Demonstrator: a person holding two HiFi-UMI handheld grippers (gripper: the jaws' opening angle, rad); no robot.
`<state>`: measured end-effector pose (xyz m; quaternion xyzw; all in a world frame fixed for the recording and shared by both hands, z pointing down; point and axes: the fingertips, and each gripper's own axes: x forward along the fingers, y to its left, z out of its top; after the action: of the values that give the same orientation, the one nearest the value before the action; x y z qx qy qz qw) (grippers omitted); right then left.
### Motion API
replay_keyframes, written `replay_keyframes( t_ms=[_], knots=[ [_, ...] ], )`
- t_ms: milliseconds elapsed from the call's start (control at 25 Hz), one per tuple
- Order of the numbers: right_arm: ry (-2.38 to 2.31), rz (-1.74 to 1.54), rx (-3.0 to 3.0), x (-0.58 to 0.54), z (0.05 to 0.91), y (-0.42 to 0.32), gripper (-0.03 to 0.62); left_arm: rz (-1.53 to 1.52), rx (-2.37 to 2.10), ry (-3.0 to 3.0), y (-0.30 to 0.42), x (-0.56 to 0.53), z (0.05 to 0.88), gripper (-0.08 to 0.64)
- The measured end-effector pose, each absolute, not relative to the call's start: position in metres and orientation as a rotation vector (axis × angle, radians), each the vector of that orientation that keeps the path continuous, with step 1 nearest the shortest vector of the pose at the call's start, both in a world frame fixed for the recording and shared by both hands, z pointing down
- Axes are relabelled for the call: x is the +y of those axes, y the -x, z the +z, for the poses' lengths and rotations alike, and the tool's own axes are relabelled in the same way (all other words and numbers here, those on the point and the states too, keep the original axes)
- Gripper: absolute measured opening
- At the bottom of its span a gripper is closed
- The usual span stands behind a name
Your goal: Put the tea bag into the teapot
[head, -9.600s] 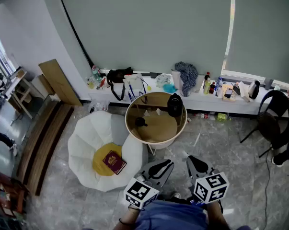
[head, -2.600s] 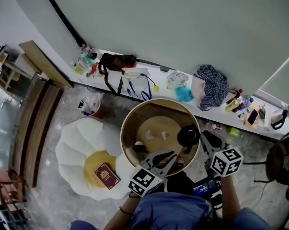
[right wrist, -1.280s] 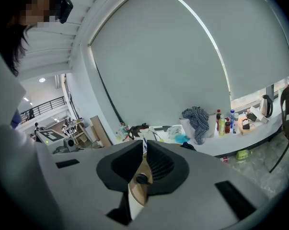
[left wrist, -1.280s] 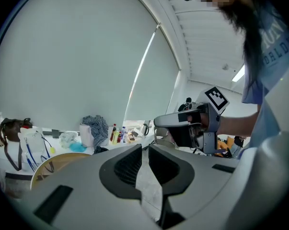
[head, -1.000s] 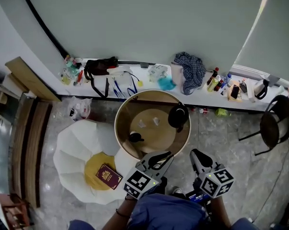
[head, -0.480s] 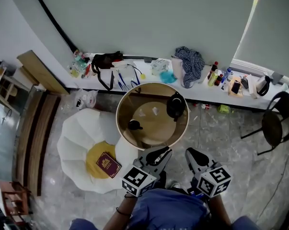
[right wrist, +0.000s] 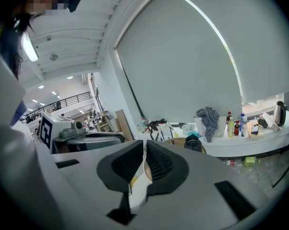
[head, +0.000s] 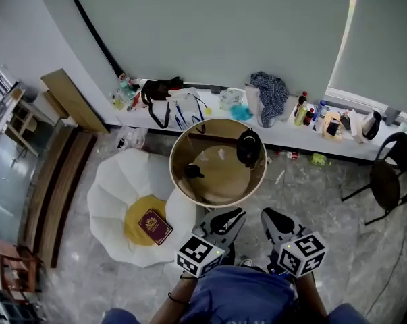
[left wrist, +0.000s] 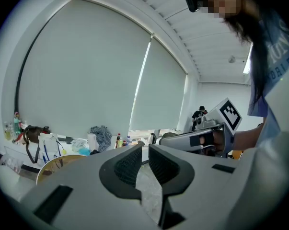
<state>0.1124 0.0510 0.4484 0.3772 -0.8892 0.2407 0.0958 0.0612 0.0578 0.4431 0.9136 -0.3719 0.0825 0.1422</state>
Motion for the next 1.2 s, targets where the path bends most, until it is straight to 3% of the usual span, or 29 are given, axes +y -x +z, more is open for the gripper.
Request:
replay_keyframes(
  t_ms=[1200],
  knots=[
    [-1.058, 0.628, -2.683, 0.117, 0.437, -0.132, 0.023, 0.251, -1.134, -2.649, -0.088, 0.132, 0.436, 0.037]
  ],
)
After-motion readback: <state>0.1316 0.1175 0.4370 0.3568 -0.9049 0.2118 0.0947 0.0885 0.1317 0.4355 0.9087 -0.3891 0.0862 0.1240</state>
